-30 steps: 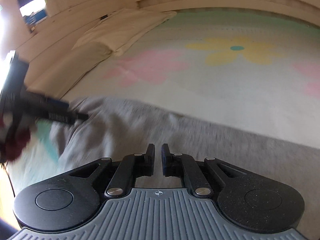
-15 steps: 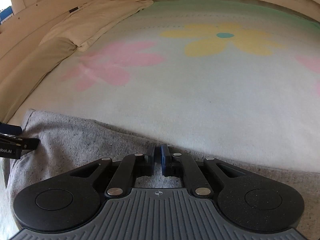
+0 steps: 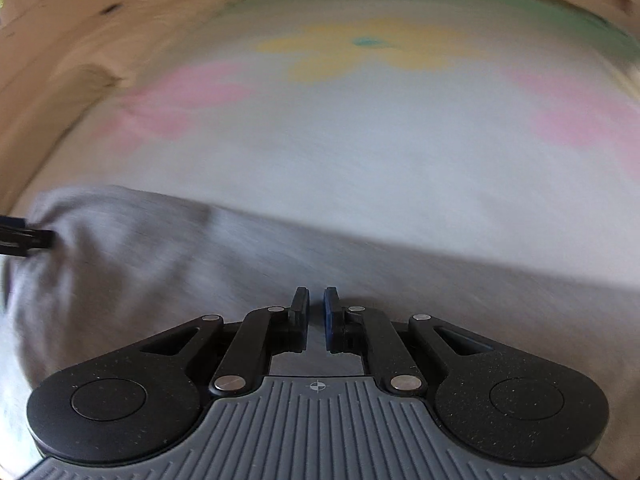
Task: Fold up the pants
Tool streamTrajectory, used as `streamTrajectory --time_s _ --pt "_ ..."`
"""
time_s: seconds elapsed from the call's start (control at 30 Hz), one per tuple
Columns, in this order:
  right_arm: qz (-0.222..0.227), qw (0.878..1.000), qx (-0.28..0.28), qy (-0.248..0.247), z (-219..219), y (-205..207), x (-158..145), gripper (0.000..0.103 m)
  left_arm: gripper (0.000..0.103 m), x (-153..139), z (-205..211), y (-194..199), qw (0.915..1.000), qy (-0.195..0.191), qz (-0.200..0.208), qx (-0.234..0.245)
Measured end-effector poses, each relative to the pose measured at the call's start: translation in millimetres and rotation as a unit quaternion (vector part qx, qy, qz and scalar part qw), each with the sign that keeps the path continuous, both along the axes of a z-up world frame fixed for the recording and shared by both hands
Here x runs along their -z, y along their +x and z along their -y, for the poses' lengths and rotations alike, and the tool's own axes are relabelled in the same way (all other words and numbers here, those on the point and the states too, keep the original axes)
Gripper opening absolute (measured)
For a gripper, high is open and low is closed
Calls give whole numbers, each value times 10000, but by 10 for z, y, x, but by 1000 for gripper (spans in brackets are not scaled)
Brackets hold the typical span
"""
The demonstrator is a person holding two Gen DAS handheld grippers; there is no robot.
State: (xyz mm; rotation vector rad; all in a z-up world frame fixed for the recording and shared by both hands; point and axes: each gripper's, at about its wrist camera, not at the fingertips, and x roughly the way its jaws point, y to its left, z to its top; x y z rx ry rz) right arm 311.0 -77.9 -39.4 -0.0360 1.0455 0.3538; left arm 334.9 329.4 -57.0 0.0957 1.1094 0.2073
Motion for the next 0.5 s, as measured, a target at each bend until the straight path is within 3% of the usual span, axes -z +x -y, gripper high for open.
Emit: streamTrajectory --time_s 0.17,0.27,0.5 --pt "-139 9986 511 -9 551 -118 -32 8 77 -21 93 -29 9996 260 14 66" --pt "-127 9973 687 247 821 -243 -190 24 70 -91 234 -107 9985 491 63 235" --pt "17 9967 727 355 1264 -482 -527 27 71 -377 950 -603 9878 511 265 1450"
